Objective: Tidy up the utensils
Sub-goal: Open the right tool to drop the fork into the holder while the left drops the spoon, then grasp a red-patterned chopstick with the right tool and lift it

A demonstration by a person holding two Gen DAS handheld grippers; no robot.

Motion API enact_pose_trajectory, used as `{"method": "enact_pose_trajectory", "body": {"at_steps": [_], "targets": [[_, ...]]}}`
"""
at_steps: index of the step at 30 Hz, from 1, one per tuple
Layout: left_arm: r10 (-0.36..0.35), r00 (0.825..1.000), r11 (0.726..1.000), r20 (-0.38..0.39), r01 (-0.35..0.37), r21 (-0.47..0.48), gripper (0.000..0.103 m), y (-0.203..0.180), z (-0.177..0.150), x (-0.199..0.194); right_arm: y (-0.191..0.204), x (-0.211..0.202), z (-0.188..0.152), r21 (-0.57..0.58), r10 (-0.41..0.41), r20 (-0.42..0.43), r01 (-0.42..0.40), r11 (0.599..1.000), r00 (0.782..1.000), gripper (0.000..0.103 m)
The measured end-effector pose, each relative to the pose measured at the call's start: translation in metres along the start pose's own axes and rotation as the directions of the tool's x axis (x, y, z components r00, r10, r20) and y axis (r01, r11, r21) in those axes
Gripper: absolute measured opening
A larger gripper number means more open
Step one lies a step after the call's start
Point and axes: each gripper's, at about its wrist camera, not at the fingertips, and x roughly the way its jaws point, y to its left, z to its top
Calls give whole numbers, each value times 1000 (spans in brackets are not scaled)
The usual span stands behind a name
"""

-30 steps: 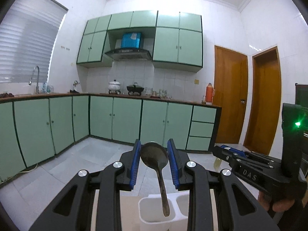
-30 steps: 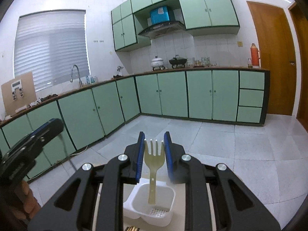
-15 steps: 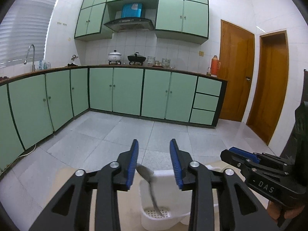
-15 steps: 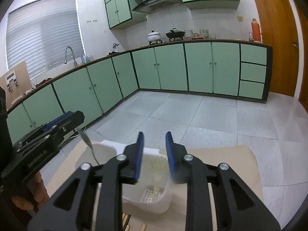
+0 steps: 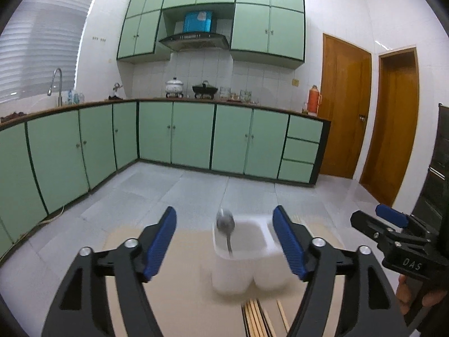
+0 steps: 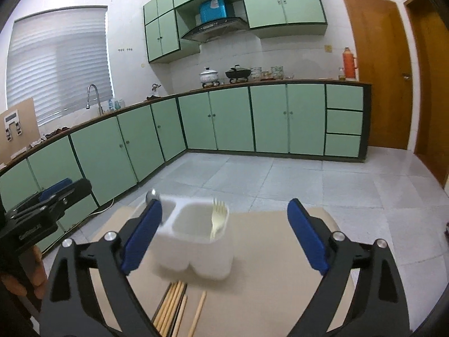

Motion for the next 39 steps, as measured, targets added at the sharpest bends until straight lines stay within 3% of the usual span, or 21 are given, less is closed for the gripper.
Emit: {"method": "enact_pose_trajectory", "body": {"at_steps": [7,12,16,20,27,39], "targets": [[17,994,1000,-112,-14,27,78,-3,-60,-46,8,-52,-70,31,-37,-78,40,999,996,89],[36,977,999,-212,-34,16,78,0,-108,-62,19,-80,-115,37,-84,-107,88,995,991,89],[67,968,998,-242,-62,29,78,0,-139,-73,31,-96,-150,42,-117,-131,123,991,984,88],[84,962,996,-261,-73,51,78,-2,-162,-84,45,-103,-178,15,-112,-178,116,993,978,80],[114,956,993,-270,-102,56,77,-2,-184,-96,54,-106,-208,-13,-117,-234,117,993,965,64],[111,962,994,-251,-102,48,76,-4,-192,-102,81,-103,-224,-87,-105,-261,85,993,960,41]]}}
